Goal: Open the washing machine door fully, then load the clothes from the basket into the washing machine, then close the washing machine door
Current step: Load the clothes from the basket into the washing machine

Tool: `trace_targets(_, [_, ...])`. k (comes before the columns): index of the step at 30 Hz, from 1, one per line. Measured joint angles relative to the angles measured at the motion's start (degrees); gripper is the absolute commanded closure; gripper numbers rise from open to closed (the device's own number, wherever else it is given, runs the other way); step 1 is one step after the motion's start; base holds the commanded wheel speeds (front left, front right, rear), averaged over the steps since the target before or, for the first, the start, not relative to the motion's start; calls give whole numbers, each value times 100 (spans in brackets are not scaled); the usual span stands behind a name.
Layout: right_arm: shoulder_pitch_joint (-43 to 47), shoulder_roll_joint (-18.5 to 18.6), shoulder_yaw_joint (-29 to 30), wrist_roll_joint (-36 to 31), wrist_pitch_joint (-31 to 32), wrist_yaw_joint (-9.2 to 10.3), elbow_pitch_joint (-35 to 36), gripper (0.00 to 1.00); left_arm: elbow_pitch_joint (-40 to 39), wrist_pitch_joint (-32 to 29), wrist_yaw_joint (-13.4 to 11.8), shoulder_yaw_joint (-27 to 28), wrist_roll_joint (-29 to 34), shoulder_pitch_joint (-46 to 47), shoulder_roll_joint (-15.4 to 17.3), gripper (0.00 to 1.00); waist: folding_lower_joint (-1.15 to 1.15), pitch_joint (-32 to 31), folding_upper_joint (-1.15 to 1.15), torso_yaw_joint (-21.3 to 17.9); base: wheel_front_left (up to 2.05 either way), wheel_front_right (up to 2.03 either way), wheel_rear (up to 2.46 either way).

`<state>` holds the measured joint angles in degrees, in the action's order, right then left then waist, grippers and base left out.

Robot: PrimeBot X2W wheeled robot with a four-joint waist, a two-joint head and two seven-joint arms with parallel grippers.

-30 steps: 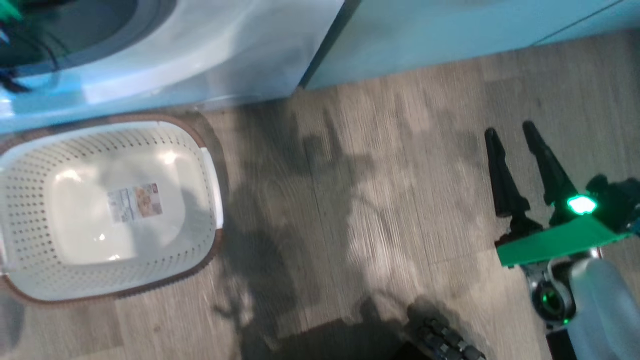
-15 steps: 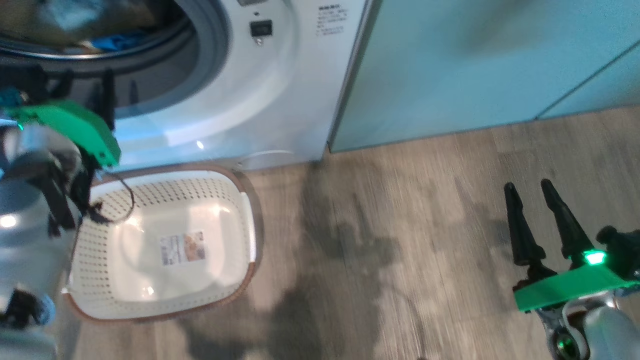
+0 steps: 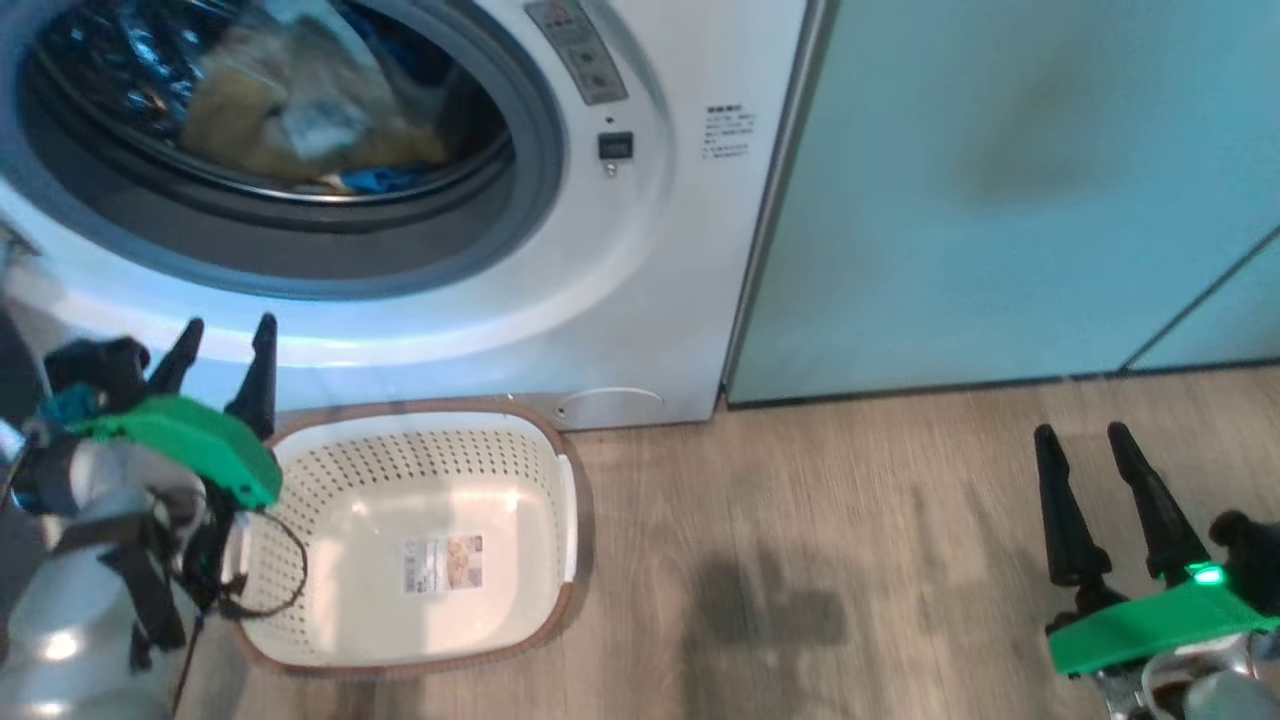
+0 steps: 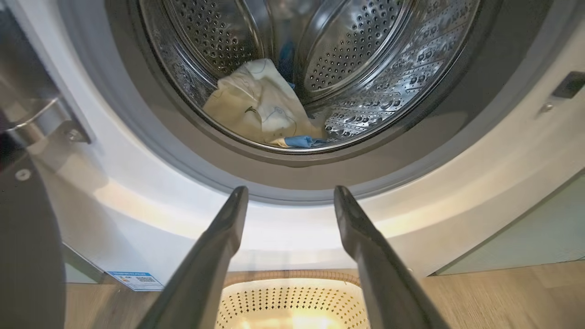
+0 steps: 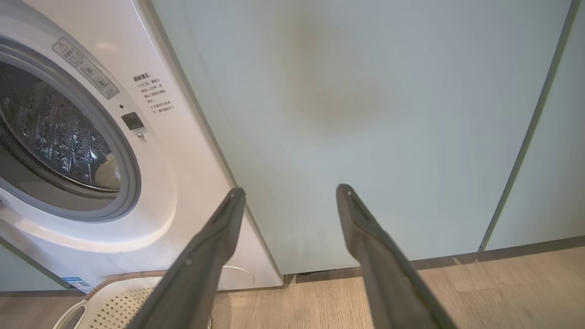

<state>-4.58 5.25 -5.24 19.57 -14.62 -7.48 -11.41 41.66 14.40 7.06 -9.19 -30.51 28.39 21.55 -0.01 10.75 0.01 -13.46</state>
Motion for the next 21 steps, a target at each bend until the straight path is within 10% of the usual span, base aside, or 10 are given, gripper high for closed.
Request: trace_targets(21, [571, 1, 166, -151, 0, 0, 73, 0, -1913, 7, 36, 1273, 587, -2291, -557, 0, 0, -926, 0, 312, 0, 0, 0])
